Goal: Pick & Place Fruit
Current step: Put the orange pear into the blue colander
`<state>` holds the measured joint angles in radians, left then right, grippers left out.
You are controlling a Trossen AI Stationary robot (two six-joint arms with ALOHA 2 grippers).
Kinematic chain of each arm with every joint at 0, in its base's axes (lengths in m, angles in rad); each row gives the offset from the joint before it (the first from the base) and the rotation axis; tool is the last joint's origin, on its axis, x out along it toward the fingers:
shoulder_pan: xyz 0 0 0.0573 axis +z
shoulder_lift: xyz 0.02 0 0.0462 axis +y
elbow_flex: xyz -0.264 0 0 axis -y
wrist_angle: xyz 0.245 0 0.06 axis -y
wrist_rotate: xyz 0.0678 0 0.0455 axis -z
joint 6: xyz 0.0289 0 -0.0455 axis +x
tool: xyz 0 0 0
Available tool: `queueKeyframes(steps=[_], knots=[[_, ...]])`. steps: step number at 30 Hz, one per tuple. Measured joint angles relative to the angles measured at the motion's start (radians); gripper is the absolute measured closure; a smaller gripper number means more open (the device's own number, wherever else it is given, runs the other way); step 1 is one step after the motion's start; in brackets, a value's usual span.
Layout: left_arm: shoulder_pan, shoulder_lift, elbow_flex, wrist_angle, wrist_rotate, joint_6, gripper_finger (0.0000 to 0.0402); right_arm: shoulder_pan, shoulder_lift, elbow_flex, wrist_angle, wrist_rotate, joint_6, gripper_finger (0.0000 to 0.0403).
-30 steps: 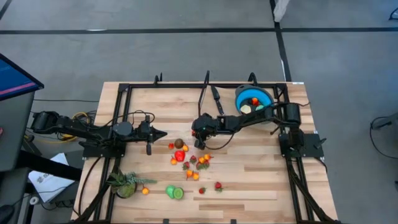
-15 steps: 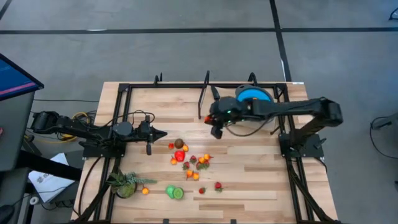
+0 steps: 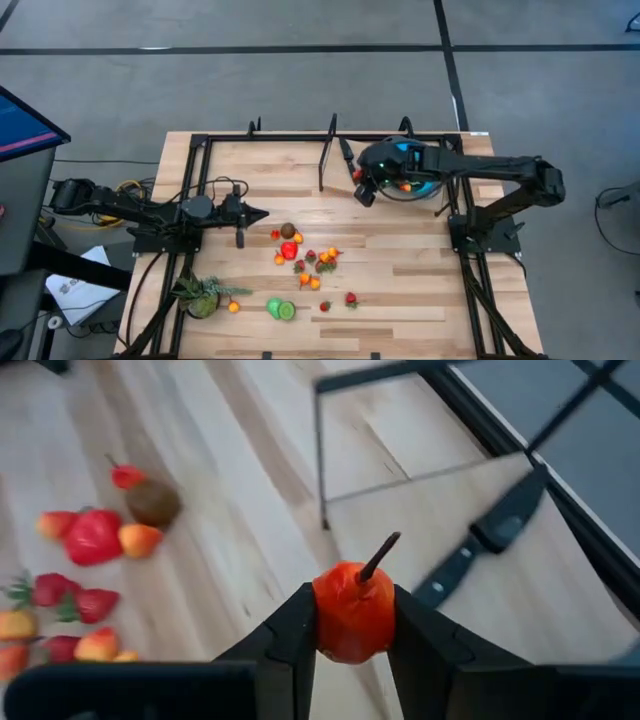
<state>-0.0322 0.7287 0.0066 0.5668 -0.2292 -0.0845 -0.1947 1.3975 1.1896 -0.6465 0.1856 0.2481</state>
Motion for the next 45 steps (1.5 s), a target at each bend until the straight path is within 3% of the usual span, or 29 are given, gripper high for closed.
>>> queueKeyframes(steps=[5, 20, 32, 37, 41, 45], knots=[[0.0, 0.0, 0.0, 0.036, -0.054, 0.001, 0.0401, -0.053, 0.03, -0.002, -0.031, 0.0, 0.0, 0.031], [0.0, 0.0, 0.0, 0.036, -0.057, 0.028, 0.0401, -0.225, 0.031, 0.0, -0.117, 0.038, 0.126, 0.031], [0.0, 0.0, 0.0, 0.036, -0.059, 0.028, 0.0401, -0.338, 0.032, 0.0, -0.464, 0.08, 0.337, 0.031], [0.0, 0.0, 0.0, 0.036, -0.059, 0.028, 0.0401, -0.346, 0.032, 0.0, -0.493, 0.08, 0.328, 0.0307], [0.0, 0.0, 0.0, 0.036, -0.059, 0.027, 0.0401, -0.343, 0.032, 0.0, -0.49, 0.08, 0.269, 0.0284], [0.0, 0.0, 0.0, 0.036, -0.059, 0.027, 0.0401, -0.334, 0.032, 0.0, -0.48, 0.079, 0.242, 0.0235]])
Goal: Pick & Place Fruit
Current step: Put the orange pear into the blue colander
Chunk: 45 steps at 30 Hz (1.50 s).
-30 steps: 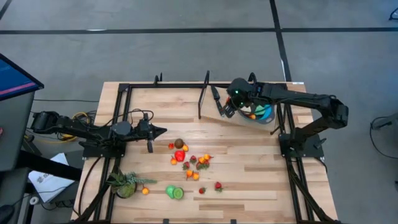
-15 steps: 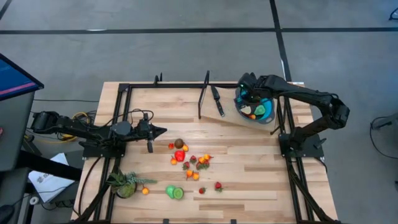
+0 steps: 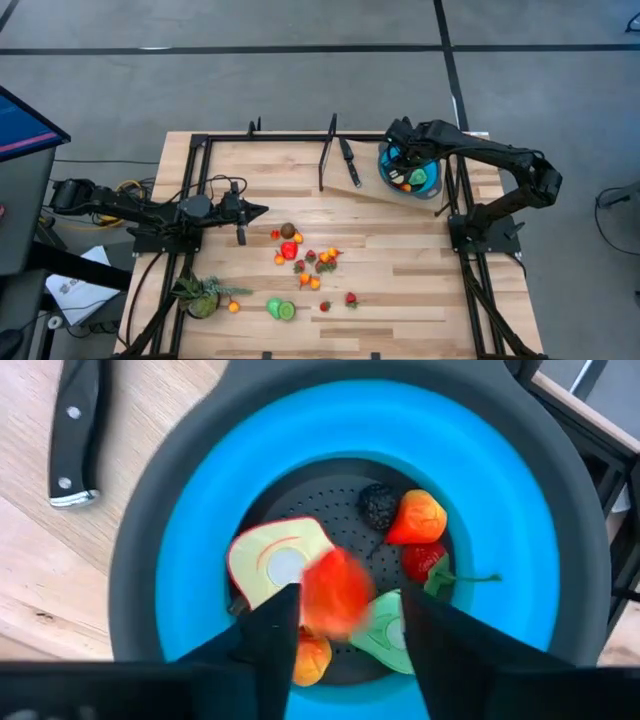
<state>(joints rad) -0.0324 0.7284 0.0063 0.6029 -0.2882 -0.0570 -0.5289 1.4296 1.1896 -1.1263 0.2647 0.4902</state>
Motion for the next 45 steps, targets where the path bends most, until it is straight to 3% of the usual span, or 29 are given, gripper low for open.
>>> queueKeyframes(steps=[4, 7, 10, 18, 23, 27, 38, 45], knots=[[0.0, 0.0, 0.0, 0.0, 0.0, 0.0, 0.0401, -0.003, 0.0, 0.0, 0.014, 0.0, -0.007, 0.0193], [0.0, 0.0, 0.0, 0.0, 0.0, 0.0, 0.0401, 0.008, -0.004, 0.0, 0.036, 0.0, -0.046, 0.0189], [0.0, 0.0, 0.0, 0.0, 0.0, 0.0, 0.0401, 0.043, -0.022, 0.0, 0.088, -0.001, -0.072, 0.0211], [0.0, 0.0, 0.0, 0.0, 0.001, 0.0, 0.0401, 0.199, -0.07, 0.0, 0.267, -0.002, -0.238, 0.0314], [0.0, 0.0, 0.0, 0.0, 0.001, 0.0, 0.0401, 0.299, -0.068, 0.0, 0.318, -0.002, -0.365, 0.0348], [0.0, 0.0, 0.0, 0.0, 0.001, -0.003, 0.0401, 0.365, -0.066, 0.0, 0.364, -0.002, -0.435, 0.0359], [0.0, 0.0, 0.0, 0.0, 0.001, -0.003, 0.0401, 0.485, -0.066, 0.0, 0.501, -0.005, -0.441, 0.0364], [0.0, 0.0, 0.0, 0.0, 0.001, -0.003, 0.0401, 0.525, -0.066, 0.0, 0.636, -0.005, -0.595, 0.0357]])
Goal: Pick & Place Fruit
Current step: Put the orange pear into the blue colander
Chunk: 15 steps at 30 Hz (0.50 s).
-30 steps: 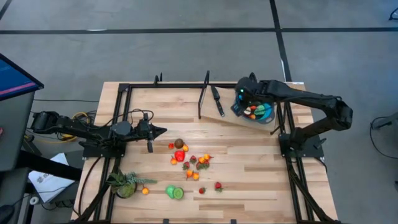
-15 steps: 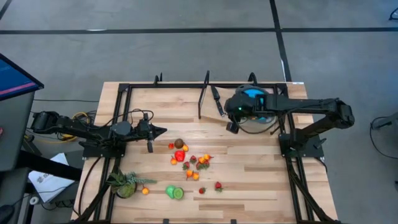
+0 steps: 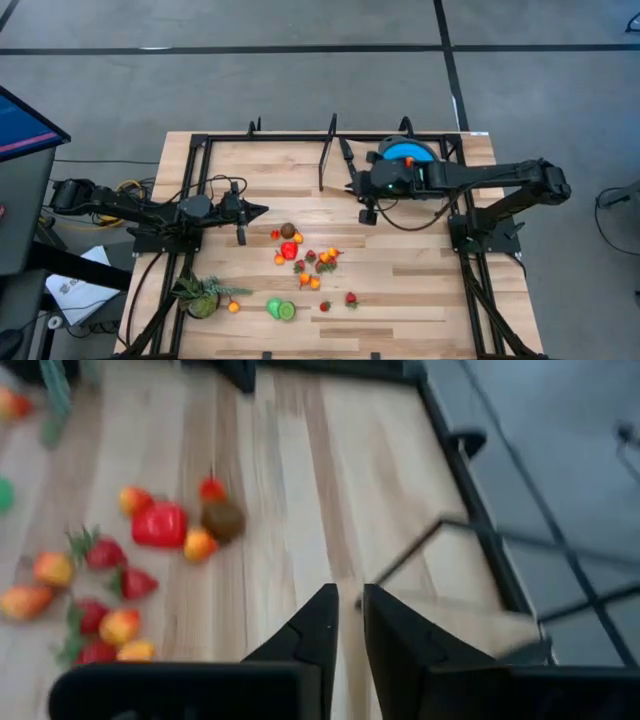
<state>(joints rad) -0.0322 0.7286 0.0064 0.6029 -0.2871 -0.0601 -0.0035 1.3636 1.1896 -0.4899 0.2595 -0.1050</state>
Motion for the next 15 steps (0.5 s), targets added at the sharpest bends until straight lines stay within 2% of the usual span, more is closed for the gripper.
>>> queueKeyframes(steps=[4, 12, 15], knots=[[0.0, 0.0, 0.0, 0.0, 0.0, 0.0, 0.0401, 0.012, 0.031, -0.001, 0.086, 0.0, -0.015, 0.0322], [0.0, 0.0, 0.0, 0.0, 0.0, 0.0, 0.0401, 0.014, 0.119, 0.0, 0.127, 0.0, -0.036, 0.0185], [0.0, 0.0, 0.0, 0.0, 0.0, 0.0, 0.0401, 0.013, 0.15, 0.0, 0.158, 0.0, -0.036, 0.0151]])
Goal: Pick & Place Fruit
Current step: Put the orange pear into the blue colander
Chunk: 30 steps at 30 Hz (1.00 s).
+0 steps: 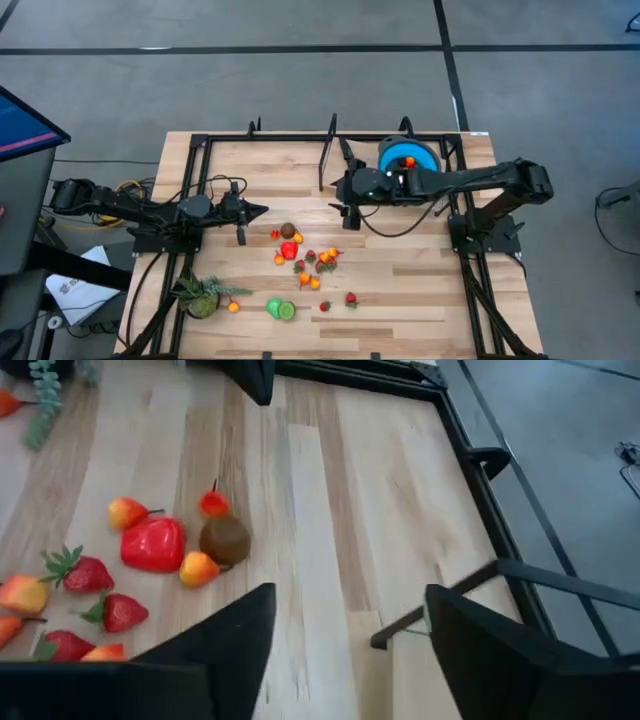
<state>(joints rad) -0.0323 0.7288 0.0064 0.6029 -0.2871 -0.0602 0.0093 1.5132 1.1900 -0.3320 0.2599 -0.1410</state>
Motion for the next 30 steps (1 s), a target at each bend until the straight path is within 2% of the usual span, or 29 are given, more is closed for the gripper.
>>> queueKeyframes(steps=[7, 19, 30], knots=[[0.0, 0.0, 0.0, 0.0, 0.0, 0.0, 0.0401, 0.008, 0.111, 0.0, 0.097, 0.0, 0.029, 0.0138], [0.0, 0.0, 0.0, 0.0, 0.0, 0.0, 0.0401, 0.068, 0.19, -0.001, 0.053, -0.031, 0.165, 0.0138], [0.0, 0.0, 0.0, 0.0, 0.0, 0.0, 0.0401, 0.108, 0.278, -0.001, -0.019, -0.051, 0.203, 0.0138]])
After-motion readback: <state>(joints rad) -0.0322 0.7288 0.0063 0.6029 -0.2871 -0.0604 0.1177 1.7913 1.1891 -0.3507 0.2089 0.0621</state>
